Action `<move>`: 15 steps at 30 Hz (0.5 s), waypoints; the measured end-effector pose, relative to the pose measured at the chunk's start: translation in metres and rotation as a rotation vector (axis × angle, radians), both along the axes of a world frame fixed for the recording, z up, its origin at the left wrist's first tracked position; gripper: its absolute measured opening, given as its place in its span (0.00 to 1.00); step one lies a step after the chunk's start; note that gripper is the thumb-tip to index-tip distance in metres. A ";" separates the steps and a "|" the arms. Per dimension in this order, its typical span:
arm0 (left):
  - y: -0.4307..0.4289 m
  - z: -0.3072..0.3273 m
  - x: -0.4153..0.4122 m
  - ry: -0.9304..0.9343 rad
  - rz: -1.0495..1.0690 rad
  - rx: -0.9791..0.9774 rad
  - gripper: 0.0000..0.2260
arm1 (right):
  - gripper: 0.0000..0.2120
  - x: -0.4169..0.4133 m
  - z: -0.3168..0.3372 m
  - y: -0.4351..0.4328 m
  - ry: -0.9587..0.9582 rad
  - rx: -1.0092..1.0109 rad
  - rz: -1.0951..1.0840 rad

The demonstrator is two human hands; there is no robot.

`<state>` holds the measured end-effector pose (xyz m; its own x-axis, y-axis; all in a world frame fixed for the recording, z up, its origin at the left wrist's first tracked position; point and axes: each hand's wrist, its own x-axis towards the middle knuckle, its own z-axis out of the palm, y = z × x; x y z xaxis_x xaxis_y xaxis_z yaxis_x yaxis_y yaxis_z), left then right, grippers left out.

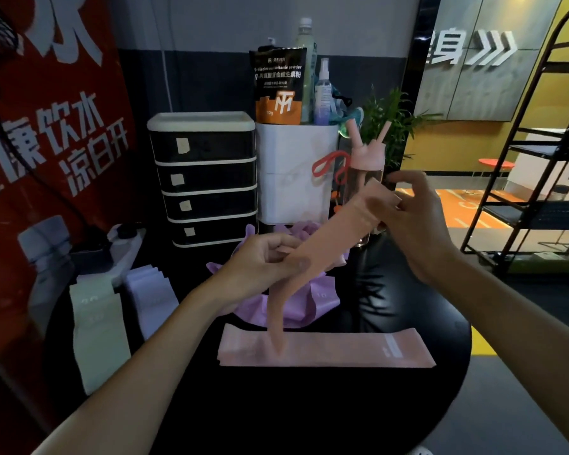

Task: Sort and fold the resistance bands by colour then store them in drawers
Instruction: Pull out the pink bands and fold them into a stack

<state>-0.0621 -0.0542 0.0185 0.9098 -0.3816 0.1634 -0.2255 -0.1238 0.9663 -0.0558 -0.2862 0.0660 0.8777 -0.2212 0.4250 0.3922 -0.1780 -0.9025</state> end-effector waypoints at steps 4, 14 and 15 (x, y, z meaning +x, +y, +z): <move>0.014 -0.003 -0.002 0.009 -0.003 0.081 0.11 | 0.11 -0.012 -0.036 -0.025 -0.014 0.012 -0.042; 0.055 -0.030 -0.017 0.045 0.092 0.268 0.06 | 0.11 -0.058 -0.114 -0.055 0.006 -0.129 -0.141; 0.058 -0.033 -0.019 0.046 0.112 0.237 0.06 | 0.10 -0.061 -0.120 -0.057 0.017 -0.150 -0.149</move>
<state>-0.0814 0.0040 -0.0150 0.9528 -0.3011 0.0386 -0.1539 -0.3697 0.9163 -0.1166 -0.3433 -0.0536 0.8474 -0.2843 0.4483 0.3364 -0.3656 -0.8678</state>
